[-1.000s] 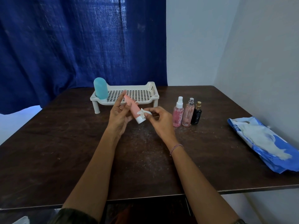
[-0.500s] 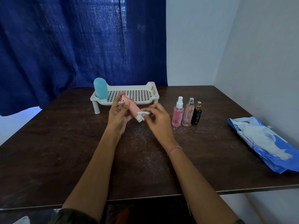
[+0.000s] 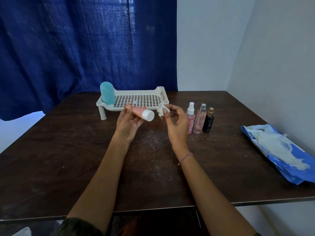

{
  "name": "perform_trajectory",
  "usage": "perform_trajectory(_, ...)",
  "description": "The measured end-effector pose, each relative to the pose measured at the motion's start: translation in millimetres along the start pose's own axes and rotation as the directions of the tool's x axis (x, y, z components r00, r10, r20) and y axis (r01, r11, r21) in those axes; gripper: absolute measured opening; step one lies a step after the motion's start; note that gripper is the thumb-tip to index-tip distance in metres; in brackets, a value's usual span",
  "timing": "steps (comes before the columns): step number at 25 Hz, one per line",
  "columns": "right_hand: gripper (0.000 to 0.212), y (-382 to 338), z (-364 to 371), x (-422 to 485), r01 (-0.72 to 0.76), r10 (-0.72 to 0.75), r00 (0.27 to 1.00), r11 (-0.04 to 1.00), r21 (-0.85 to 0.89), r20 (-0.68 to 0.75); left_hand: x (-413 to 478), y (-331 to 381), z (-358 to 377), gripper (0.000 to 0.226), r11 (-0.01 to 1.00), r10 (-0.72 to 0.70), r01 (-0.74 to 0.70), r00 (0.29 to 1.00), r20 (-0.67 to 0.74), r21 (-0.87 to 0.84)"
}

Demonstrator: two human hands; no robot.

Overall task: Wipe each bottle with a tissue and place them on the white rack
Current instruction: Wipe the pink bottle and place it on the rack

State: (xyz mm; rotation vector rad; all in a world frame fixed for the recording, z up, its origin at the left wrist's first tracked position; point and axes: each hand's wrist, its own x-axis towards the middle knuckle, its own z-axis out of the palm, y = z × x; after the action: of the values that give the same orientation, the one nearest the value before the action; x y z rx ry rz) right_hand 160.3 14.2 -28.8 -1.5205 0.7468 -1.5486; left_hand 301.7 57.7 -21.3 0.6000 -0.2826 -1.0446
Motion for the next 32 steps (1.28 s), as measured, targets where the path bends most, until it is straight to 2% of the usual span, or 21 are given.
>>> perform_trajectory(3,0.016,-3.9,0.5,-3.6,0.138,-0.135,0.989,0.989,-0.056,0.053,0.4,-0.9,-1.1,0.047,1.0,0.004,-0.004,1.0,0.016,0.008)
perform_trajectory(6,0.018,-2.9,3.2,-8.1,0.305,-0.281,0.949,0.932,-0.198,0.141,-0.4,-5.0,-1.2,0.049,0.999,-0.003,0.001,0.999,0.042,0.04)
perform_trajectory(11,0.019,1.9,3.3,-10.3,0.39,-0.331,0.912,0.881,-0.268,0.241,4.8,-6.4,-4.3,0.048,1.0,0.001,-0.001,1.0,-0.006,-0.013)
perform_trajectory(14,0.018,3.9,2.4,-7.5,0.348,-0.277,0.928,0.885,-0.309,0.251,4.4,-6.2,-5.0,0.053,1.0,0.017,-0.018,1.0,-0.009,-0.021)
perform_trajectory(16,0.019,4.1,-0.4,-4.3,0.278,-0.238,0.959,0.894,-0.35,0.155,3.7,-7.5,-3.9,0.058,0.999,0.028,-0.027,0.999,-0.017,0.034)
perform_trajectory(18,0.019,2.6,-2.9,-2.3,0.241,-0.231,0.97,0.901,-0.36,0.071,2.7,-9.1,-2.0,0.053,0.969,0.1,-0.095,0.995,-0.014,0.23)
perform_trajectory(19,0.02,1.9,-2.6,-2.6,0.244,-0.231,0.97,0.9,-0.36,0.08,1.1,-9.7,-1.4,0.051,0.932,0.147,-0.143,0.989,0.013,0.334)
perform_trajectory(23,0.019,2.3,0.6,-6.7,0.292,-0.227,0.948,0.895,-0.337,0.222,-6.2,-12.3,-0.5,0.058,0.773,0.239,-0.297,0.955,0.176,0.561)
perform_trajectory(25,0.02,4.4,-0.5,-5.1,0.276,-0.214,0.954,0.902,-0.331,0.212,-6.6,-12.7,-0.1,0.058,0.732,0.225,-0.324,0.945,0.235,0.599)
perform_trajectory(29,0.02,5.2,-2.5,-2.4,0.249,-0.203,0.965,0.905,-0.344,0.164,-7.8,-15.5,2.8,0.045,0.744,0.115,-0.296,0.94,0.322,0.599)
perform_trajectory(32,0.018,3.7,-1.3,-5.0,0.277,-0.219,0.955,0.9,-0.337,0.201,-7.4,-13.7,1.5,0.051,0.732,0.14,-0.315,0.937,0.319,0.604)
